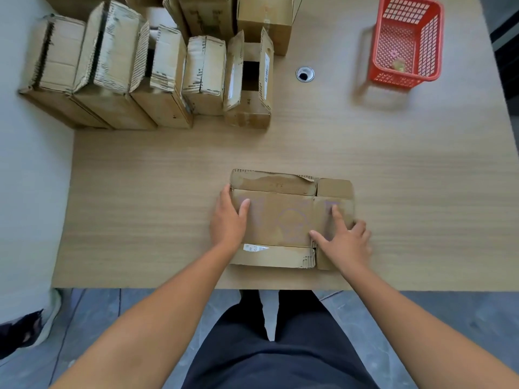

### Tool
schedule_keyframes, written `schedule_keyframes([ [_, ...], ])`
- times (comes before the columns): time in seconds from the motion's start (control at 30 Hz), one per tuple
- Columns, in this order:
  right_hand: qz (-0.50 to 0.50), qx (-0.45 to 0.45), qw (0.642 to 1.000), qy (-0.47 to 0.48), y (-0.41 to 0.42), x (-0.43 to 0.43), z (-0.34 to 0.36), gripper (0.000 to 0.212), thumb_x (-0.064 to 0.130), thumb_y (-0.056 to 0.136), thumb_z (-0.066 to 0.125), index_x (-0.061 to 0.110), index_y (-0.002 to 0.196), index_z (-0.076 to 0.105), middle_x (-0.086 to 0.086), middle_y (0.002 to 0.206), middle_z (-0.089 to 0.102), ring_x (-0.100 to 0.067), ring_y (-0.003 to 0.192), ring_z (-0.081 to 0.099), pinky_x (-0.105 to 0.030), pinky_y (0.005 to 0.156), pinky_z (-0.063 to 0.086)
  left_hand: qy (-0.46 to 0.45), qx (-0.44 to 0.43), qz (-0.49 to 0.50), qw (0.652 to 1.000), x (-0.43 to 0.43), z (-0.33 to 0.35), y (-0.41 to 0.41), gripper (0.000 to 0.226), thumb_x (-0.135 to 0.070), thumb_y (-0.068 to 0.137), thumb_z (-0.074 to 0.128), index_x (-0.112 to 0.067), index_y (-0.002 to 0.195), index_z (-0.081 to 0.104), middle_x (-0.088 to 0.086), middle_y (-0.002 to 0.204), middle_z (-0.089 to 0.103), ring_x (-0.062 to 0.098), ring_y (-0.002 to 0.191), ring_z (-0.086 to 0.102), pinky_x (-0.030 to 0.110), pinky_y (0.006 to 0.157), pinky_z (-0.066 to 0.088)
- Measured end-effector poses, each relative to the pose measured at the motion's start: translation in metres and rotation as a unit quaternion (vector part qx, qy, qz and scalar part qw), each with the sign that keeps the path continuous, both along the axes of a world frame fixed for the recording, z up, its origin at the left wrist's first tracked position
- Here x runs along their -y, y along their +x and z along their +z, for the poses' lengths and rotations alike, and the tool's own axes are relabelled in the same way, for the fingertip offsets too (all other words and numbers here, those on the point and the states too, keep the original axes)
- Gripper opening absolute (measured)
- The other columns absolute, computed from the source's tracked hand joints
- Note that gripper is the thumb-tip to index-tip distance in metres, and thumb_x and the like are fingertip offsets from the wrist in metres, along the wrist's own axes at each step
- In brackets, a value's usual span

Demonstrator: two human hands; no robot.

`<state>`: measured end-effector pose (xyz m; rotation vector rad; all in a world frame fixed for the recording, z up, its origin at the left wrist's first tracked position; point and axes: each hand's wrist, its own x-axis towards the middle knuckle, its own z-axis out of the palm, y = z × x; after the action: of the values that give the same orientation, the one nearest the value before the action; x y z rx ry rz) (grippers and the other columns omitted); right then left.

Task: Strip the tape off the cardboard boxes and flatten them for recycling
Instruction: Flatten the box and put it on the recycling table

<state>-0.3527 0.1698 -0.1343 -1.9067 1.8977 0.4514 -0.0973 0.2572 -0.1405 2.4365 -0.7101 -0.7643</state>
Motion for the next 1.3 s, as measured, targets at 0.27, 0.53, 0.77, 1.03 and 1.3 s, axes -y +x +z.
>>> schedule_keyframes([
  [0.27,-0.028,0.035,0.999,-0.003,0.005,0.011,-0.006,0.099,0.092,0.065,0.060,0.063,0.147,0.012,-0.010,0.126,0.028,-0.034,0.121,0.032,-0.049,0.098,0.046,0.127,0.116,-0.171,0.970,-0.018,0.000,0.003,0.077,-0.058,0.101,0.044,-0.030,0.162,0.006,0.012,0.158,0.021,0.032,0.139,0.026,0.043,0.113,0.030],
  [0.53,-0.077,0.252,0.964,0.034,-0.021,-0.017,0.005,0.086,0.059,0.078,0.078,0.064,0.147,0.026,0.007,0.115,0.015,-0.016,0.113,0.030,-0.031,0.105,0.034,0.174,0.014,-0.178,0.968,-0.014,0.026,0.013,0.100,-0.069,0.076,0.070,-0.052,0.155,0.012,0.009,0.157,0.011,0.035,0.141,0.023,0.050,0.112,0.036],
  [0.77,0.087,0.051,0.995,0.027,0.004,-0.033,0.020,0.086,0.077,0.086,0.053,0.052,0.158,0.013,-0.012,0.165,0.001,-0.037,0.151,0.012,-0.049,0.123,0.023,0.127,0.126,-0.302,0.936,-0.048,0.004,-0.005,0.094,-0.084,0.085,0.034,-0.042,0.159,-0.006,0.006,0.166,-0.027,0.030,0.152,-0.028,0.051,0.121,-0.014],
  [1.03,0.184,0.028,0.982,-0.020,0.018,-0.036,-0.018,0.088,0.086,0.087,0.014,0.046,0.156,-0.023,-0.003,0.167,-0.031,-0.025,0.151,-0.033,-0.055,0.124,-0.012,0.021,0.195,-0.351,0.915,-0.059,-0.022,0.010,0.105,-0.082,0.081,0.043,-0.012,0.157,0.028,0.009,0.170,0.006,0.029,0.157,-0.002,0.049,0.127,0.005],
  [1.3,0.194,0.042,0.966,-0.168,0.014,-0.046,-0.057,0.084,0.080,0.094,0.018,0.037,0.164,0.004,-0.009,0.172,-0.006,-0.030,0.159,-0.008,-0.057,0.124,-0.003,0.024,0.244,-0.336,0.909,-0.059,-0.043,0.006,0.102,-0.086,0.084,0.034,-0.026,0.163,0.012,0.005,0.171,0.003,0.029,0.158,-0.001,0.050,0.126,0.006],
])
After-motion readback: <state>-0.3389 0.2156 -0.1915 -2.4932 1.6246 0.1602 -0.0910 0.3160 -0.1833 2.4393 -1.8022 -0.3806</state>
